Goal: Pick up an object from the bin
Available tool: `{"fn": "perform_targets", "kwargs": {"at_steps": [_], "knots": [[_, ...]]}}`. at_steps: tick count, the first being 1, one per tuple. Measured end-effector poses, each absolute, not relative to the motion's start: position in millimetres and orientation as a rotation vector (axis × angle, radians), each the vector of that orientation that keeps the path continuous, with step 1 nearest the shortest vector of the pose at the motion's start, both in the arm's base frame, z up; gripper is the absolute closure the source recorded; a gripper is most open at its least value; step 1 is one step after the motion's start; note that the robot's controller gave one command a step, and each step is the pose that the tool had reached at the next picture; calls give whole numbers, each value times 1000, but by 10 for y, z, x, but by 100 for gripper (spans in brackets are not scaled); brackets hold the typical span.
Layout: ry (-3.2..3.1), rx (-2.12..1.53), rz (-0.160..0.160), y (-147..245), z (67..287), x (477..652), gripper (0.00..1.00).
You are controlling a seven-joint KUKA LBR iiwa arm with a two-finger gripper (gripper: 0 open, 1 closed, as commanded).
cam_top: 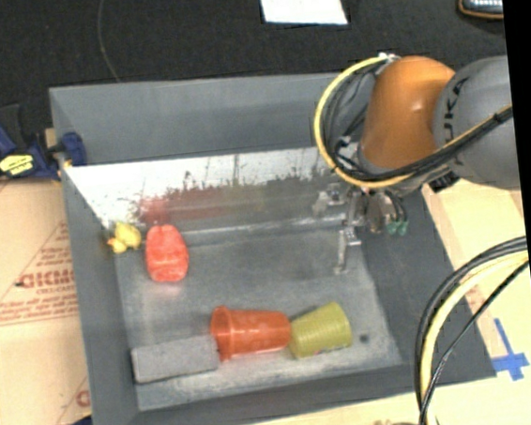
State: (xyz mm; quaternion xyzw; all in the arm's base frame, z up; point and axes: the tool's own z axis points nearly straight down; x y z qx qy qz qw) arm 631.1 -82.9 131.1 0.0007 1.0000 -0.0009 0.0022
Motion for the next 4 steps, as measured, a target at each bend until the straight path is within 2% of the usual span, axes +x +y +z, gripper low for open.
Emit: {"fn": "perform_targets", "kwargs": {"at_steps": [1, 2, 3, 4], "knots": [[3098, -521, 2, 29, 702, 5864, 0], [3055, -693, -7, -477, 1215, 5786, 0], [3078, -604, 5, -101, 1010, 6406, 0], [3082, -551, -5, 185, 717, 6240, 0]]}}
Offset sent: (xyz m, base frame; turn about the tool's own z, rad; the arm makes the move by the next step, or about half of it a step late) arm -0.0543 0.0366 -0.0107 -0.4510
